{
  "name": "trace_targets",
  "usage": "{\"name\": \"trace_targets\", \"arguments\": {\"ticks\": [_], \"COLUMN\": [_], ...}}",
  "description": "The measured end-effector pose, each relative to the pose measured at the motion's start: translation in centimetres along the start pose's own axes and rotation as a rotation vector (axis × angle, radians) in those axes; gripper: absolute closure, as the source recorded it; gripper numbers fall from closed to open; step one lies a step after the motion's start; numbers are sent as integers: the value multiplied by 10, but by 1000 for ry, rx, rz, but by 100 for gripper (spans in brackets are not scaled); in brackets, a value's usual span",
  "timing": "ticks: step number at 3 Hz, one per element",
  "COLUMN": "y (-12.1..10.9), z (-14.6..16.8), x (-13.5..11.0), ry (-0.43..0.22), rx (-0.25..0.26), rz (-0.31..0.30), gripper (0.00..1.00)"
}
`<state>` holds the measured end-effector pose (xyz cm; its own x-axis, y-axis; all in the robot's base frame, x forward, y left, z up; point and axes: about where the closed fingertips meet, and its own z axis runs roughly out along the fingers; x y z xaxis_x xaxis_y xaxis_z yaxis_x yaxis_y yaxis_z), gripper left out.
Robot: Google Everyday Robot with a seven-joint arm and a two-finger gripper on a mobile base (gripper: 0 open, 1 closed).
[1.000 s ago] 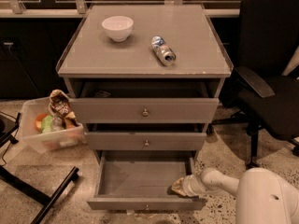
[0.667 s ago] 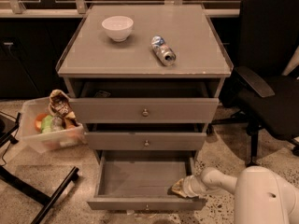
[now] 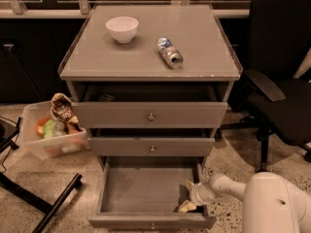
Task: Open bottom drawer
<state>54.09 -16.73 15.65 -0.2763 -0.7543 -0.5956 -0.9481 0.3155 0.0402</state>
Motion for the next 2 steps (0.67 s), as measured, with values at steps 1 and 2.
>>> {"name": "trace_targets", "arguments": {"ticks": [1,2], "y": [2,2], "z": [-5,-5], "x": [-2,-2], "ry": [-13,-13], "rx": [17,17], "rz": [-8,-8], "gripper": [0,0]}}
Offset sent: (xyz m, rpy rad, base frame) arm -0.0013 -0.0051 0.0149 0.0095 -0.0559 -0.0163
